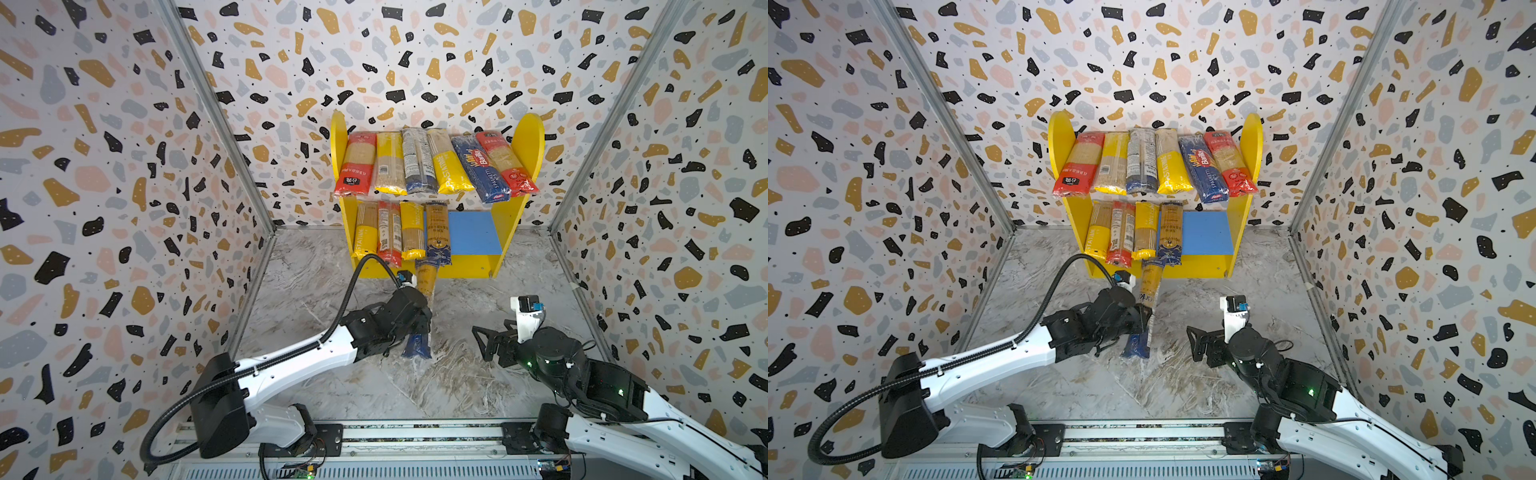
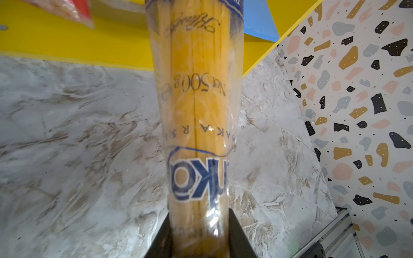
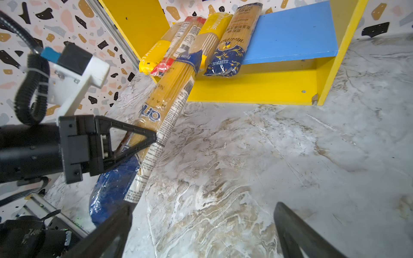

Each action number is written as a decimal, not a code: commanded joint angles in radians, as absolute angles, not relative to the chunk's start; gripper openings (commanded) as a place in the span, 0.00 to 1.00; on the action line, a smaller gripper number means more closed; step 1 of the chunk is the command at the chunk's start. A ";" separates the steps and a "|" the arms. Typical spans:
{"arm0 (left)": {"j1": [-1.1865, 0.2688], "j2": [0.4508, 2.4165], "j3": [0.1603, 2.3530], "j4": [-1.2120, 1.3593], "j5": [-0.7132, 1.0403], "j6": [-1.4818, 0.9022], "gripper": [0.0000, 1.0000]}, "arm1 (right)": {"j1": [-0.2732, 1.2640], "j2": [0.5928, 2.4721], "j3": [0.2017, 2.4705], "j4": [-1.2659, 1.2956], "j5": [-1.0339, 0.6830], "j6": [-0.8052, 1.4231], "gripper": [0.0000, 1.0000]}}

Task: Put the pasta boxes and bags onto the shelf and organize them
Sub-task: 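Carry the anko pack to the shelf with the left gripper while the right arm withdraws, then set the anko pack beside the Molí Pasta pack and open the left gripper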

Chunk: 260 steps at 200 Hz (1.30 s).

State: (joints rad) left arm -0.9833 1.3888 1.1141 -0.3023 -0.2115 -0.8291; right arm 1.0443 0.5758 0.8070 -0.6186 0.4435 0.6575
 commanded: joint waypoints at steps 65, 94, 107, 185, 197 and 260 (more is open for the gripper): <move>-0.982 1.754 1.641 -0.127 -0.297 -0.612 0.00 | 1.034 0.521 0.885 -0.696 0.535 0.663 0.99; -0.954 1.885 1.792 -0.106 -0.308 -0.576 0.00 | 1.032 0.500 0.899 -0.723 0.557 0.665 0.99; -0.937 1.947 1.873 -0.114 -0.291 -0.574 0.00 | 1.032 0.490 0.907 -0.737 0.570 0.669 0.99; -0.859 2.233 2.250 -0.147 -0.260 -0.552 0.00 | 1.031 0.478 0.902 -0.765 0.604 0.686 0.99; -0.848 2.266 2.299 -0.158 -0.252 -0.554 0.00 | 1.031 0.483 0.914 -0.774 0.617 0.686 0.99; -0.813 2.321 2.335 -0.070 -0.271 -0.519 0.00 | 1.031 0.505 0.911 -0.763 0.641 0.687 0.99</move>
